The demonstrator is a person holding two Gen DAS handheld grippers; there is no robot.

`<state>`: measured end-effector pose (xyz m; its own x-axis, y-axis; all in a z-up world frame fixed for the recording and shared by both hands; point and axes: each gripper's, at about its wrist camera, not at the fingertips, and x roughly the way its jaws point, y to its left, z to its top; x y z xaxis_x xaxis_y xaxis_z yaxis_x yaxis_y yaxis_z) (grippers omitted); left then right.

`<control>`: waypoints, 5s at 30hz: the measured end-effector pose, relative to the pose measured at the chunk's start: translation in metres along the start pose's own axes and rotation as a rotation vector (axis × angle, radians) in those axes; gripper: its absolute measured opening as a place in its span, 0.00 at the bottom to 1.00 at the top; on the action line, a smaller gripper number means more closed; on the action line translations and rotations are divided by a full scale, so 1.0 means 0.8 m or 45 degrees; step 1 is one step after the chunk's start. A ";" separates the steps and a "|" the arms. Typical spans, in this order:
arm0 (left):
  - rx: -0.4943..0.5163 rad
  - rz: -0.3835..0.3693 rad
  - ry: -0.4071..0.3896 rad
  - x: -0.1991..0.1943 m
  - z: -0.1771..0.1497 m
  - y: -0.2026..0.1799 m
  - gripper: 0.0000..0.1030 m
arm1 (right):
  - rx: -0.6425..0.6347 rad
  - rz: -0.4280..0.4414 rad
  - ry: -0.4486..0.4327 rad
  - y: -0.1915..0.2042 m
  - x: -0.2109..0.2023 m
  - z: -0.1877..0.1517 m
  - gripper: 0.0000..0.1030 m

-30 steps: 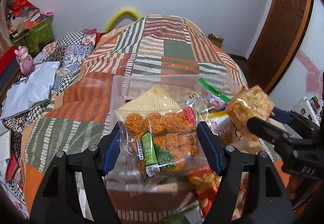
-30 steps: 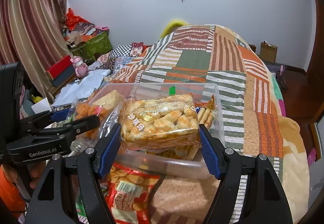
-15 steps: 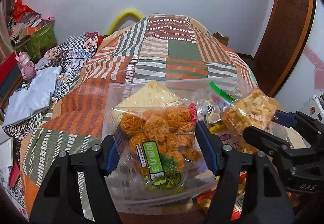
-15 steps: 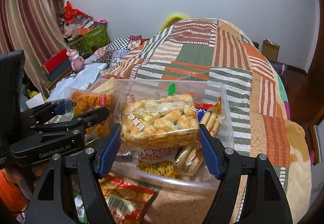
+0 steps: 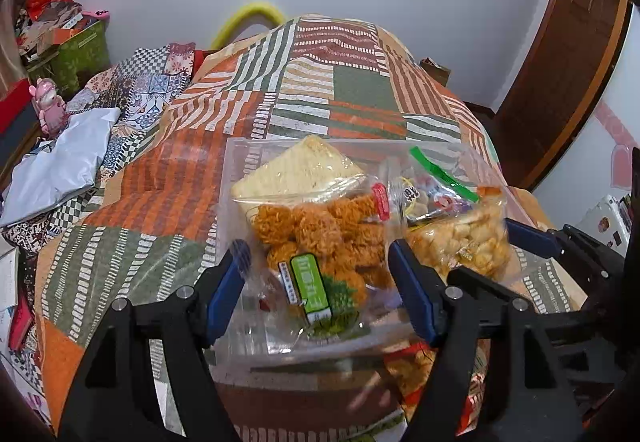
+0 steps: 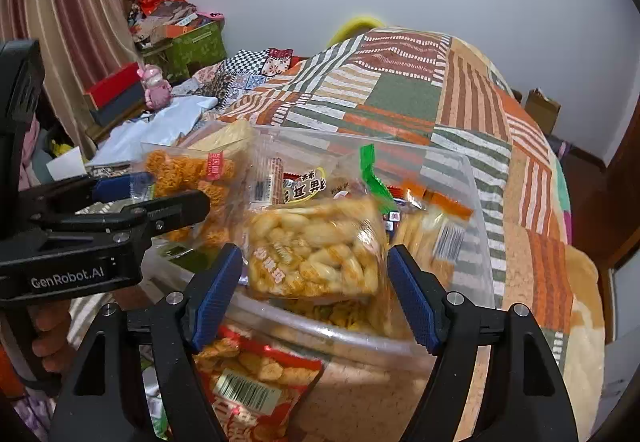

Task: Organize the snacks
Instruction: 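Lower the puff bag and cracker pack into the clear box, open both tools, then grasp the green snack bag with the left tool while the right tool grasps the red bag, then lower the green bag and red bag into the clear box, open both tools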

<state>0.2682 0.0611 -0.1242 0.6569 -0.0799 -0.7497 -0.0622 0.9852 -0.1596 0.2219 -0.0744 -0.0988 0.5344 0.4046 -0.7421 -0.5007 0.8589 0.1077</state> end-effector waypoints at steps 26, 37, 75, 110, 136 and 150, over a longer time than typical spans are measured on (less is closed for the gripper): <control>0.078 0.073 -0.016 -0.090 -0.070 -0.018 0.92 | 0.080 0.023 -0.030 0.009 -0.071 -0.063 0.76; 0.052 0.080 0.135 -0.063 -0.122 0.000 0.92 | 0.053 0.077 0.098 0.031 -0.033 -0.096 0.76; 0.063 -0.030 0.199 -0.039 -0.151 -0.050 0.46 | 0.227 0.085 -0.036 -0.017 -0.090 -0.108 0.50; 0.082 -0.087 -0.108 -0.065 0.004 -0.064 0.42 | 0.163 0.046 -0.277 -0.035 -0.090 0.006 0.50; 0.180 -0.123 -0.035 0.038 0.036 -0.082 0.42 | 0.234 0.011 -0.127 -0.081 0.004 0.027 0.50; 0.161 -0.121 -0.055 0.009 0.032 -0.080 0.62 | 0.219 -0.012 -0.146 -0.079 -0.019 0.032 0.56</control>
<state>0.2965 0.0017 -0.1030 0.6871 -0.1696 -0.7065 0.0951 0.9850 -0.1440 0.2629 -0.1265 -0.0771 0.6171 0.4213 -0.6646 -0.3771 0.8996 0.2201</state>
